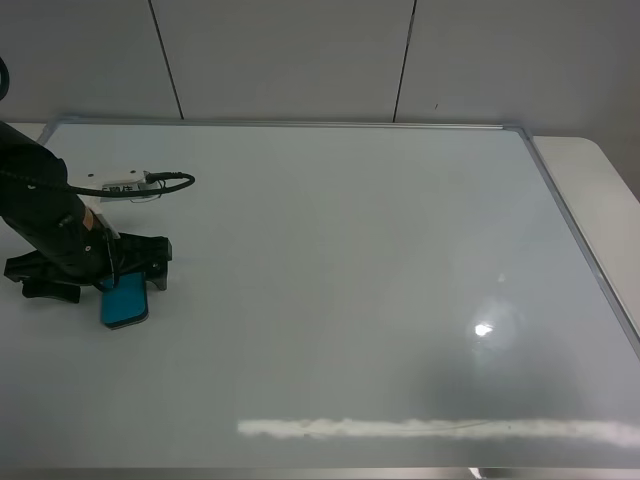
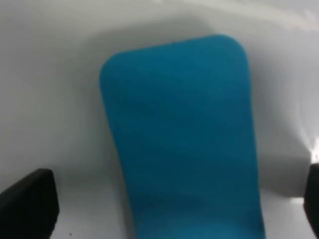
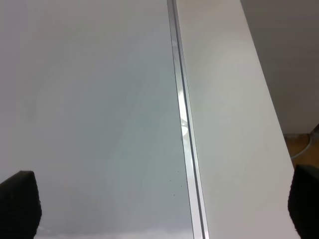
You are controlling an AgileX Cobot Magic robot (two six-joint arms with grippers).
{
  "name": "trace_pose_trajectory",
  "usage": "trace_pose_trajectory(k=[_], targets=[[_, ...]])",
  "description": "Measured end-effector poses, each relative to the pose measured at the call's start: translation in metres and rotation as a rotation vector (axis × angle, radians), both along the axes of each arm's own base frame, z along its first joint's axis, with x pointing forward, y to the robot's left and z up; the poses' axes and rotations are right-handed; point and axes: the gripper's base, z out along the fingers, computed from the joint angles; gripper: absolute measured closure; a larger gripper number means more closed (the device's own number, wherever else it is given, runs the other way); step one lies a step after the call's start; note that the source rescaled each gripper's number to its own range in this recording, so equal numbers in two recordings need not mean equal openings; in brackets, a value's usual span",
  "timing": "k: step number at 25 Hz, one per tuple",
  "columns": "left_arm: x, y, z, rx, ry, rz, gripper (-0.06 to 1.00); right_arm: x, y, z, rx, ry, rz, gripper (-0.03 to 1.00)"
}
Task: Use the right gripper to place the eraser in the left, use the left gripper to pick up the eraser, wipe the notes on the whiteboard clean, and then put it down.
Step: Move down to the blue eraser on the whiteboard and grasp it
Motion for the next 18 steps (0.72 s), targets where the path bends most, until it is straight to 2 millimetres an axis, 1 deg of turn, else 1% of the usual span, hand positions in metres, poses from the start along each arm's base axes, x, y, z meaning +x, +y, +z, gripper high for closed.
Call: trace_pose_trajectory(k=[4, 5, 6, 7, 8, 9, 10, 18], targets=[[0.0, 0.0, 0.0, 0.0, 0.0, 0.0, -0.06, 0.0, 0.0, 0.0, 0.0, 0.0, 0.0, -0.03], [0.0, 0.0, 0.0, 0.0, 0.0, 0.0, -0.02, 0.0, 0.0, 0.0, 0.0, 0.0, 0.0, -0.03], [0.0, 0.0, 0.0, 0.0, 0.0, 0.0, 0.06, 0.0, 0.0, 0.0, 0.0, 0.0, 0.0, -0.03], [0.0, 0.0, 0.0, 0.0, 0.0, 0.0, 0.23, 0.0, 0.0, 0.0, 0.0, 0.0, 0.0, -0.03], [0.0, 0.0, 0.0, 0.0, 0.0, 0.0, 0.48, 0.0, 0.0, 0.0, 0.0, 0.0, 0.0, -0.03], [0.0, 0.0, 0.0, 0.001, 0.0, -0.001, 0.78, 0.0, 0.0, 0.0, 0.0, 0.0, 0.0, -0.03], [0.0001, 0.0001, 0.0, 0.003, -0.001, -0.004, 0.94, 0.0, 0.0, 0.0, 0.0, 0.0, 0.0, -0.03], [0.0001, 0.0003, 0.0, 0.007, 0.0, -0.014, 0.94, 0.0, 0.0, 0.0, 0.0, 0.0, 0.0, -0.03]])
